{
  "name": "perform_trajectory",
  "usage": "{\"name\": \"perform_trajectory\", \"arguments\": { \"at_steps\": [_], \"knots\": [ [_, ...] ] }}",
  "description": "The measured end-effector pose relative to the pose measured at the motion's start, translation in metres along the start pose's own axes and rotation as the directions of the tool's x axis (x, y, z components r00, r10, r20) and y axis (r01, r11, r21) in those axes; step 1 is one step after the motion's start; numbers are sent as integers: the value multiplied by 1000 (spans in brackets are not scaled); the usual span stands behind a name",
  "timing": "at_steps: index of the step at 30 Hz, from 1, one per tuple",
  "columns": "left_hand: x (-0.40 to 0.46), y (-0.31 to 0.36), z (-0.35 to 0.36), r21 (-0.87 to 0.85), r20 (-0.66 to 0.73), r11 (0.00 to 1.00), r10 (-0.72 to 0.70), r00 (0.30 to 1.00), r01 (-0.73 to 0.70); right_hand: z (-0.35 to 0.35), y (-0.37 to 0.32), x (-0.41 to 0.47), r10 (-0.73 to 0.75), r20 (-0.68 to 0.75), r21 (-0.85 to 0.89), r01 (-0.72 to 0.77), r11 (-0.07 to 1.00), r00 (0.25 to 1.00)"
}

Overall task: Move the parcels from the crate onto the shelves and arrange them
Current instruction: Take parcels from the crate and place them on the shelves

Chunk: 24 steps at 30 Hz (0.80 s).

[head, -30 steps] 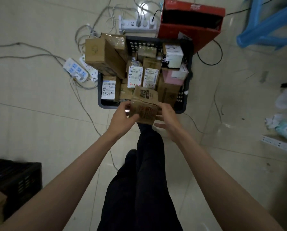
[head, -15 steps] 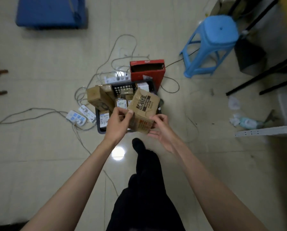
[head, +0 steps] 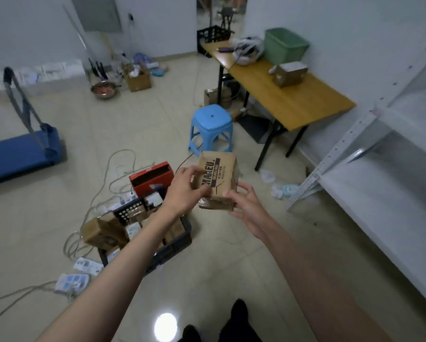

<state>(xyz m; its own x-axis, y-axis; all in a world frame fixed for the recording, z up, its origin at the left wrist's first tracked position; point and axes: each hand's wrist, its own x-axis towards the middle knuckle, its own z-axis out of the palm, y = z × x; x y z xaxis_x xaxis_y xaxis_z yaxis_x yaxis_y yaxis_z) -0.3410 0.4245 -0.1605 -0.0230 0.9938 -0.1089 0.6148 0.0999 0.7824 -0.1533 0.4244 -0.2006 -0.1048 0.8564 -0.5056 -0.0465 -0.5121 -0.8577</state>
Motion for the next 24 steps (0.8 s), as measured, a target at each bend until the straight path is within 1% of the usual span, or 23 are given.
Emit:
{"name": "perform_trajectory", "arguments": {
  "at_steps": [3,5,7,9,11,13,15,16,18,20,22,24],
  "knots": [
    [5,56,39,54,73,997,51,996,-55,-51,-11,-21,-145,-138,-93,133,987,980],
    [6,94,68,81,110,992,87,990,-96,-87,-16,-38,-249,-240,-181,209,961,938],
    [7,127,101,83,149,989,107,983,-120,-123,-20,-57,-312,-310,-271,231,934,898],
    [6,160,132,69,185,986,135,973,-150,-163,-21,-80,-358,-344,-290,265,920,868],
    [5,192,159,44,236,980,176,956,-192,-206,-22,-104,-389,-383,-245,314,917,838],
    [4,224,184,-20,292,974,220,931,-224,-248,-26,-129,-382,-459,-159,349,923,802],
    [0,255,204,-118,354,971,238,905,-209,-287,-30,-150,-336,-560,-23,391,920,757],
    [-2,269,214,-169,394,967,244,886,-192,-304,-33,-157,-299,-594,58,410,910,747],
    [-8,294,235,-273,459,948,276,844,-162,-333,-38,-172,-250,-597,176,429,886,762],
    [-14,314,255,-352,496,925,312,810,-141,-357,-38,-184,-233,-544,263,427,865,806],
    [-20,329,271,-415,543,904,338,769,-104,-376,-37,-199,-253,-472,333,436,836,845],
    [-25,341,282,-445,604,892,361,711,-76,-390,-35,-212,-284,-468,362,475,802,837]
  ]
}}
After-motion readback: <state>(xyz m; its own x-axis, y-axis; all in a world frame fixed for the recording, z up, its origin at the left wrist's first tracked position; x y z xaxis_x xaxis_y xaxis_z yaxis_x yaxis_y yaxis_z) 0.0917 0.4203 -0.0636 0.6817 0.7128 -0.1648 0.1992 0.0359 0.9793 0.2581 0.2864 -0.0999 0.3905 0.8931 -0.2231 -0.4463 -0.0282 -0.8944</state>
